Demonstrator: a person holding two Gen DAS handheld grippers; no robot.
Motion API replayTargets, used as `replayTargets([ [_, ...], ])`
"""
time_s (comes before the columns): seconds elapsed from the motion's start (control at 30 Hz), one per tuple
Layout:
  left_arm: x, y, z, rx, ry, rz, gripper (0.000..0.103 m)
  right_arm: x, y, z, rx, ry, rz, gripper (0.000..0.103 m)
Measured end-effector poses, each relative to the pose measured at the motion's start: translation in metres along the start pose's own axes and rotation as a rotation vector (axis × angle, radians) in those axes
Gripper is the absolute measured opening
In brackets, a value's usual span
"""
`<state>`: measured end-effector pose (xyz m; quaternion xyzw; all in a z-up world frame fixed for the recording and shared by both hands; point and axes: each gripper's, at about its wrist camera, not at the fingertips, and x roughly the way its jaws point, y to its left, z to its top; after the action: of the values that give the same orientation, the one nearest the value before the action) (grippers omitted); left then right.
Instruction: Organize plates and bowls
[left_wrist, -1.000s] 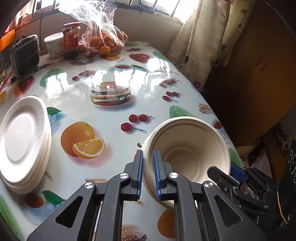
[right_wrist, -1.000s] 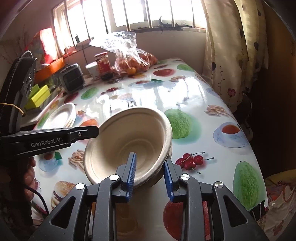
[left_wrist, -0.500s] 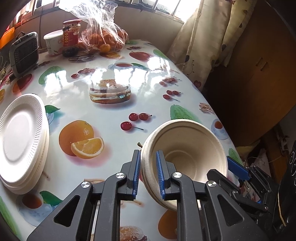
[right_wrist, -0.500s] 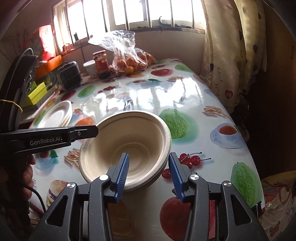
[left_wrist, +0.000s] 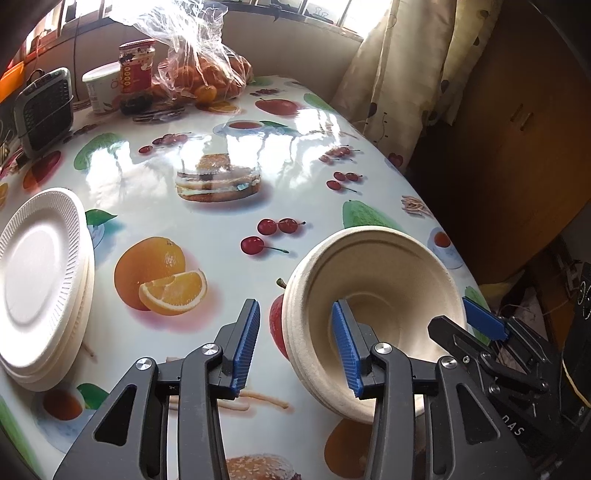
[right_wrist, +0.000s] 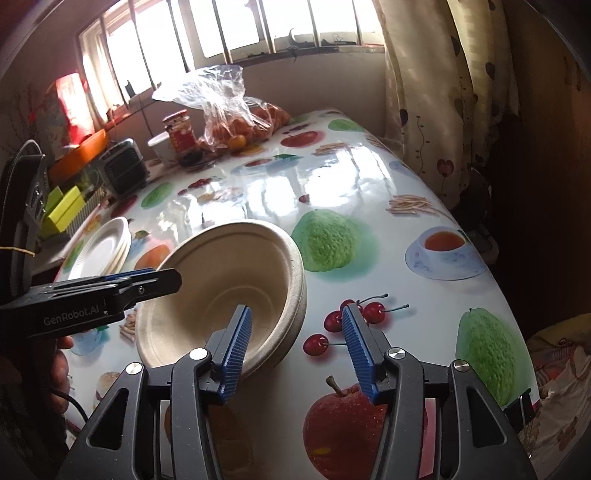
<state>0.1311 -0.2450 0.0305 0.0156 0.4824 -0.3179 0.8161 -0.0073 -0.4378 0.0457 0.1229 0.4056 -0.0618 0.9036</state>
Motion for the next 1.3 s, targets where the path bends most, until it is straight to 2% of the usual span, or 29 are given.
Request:
replayTargets([
  [0.53,0.007,-0.004,-0.001,0.023,0.006,0.0,0.042,0.01,-0.002,-0.001,0.027,0.014,0.054,0.05],
  [0.8,0.011,-0.005,0.0,0.026,0.014,-0.006,0.042,0.015,-0.001,-0.002,0.033,0.024,0.06,0.038],
  [0.87,0.011,-0.005,0.0,0.028,0.011,-0.008,0.037,0.015,-0.001,-0.002,0.034,0.025,0.066,0.035],
  [1.0,0.013,-0.006,0.001,0.029,0.01,-0.009,0.03,0.016,-0.001,-0.002,0.035,0.026,0.069,0.034],
  [1.3,0.016,-0.006,0.002,0.027,0.019,-0.009,0.023,0.017,0.001,-0.001,0.034,0.028,0.066,0.026],
])
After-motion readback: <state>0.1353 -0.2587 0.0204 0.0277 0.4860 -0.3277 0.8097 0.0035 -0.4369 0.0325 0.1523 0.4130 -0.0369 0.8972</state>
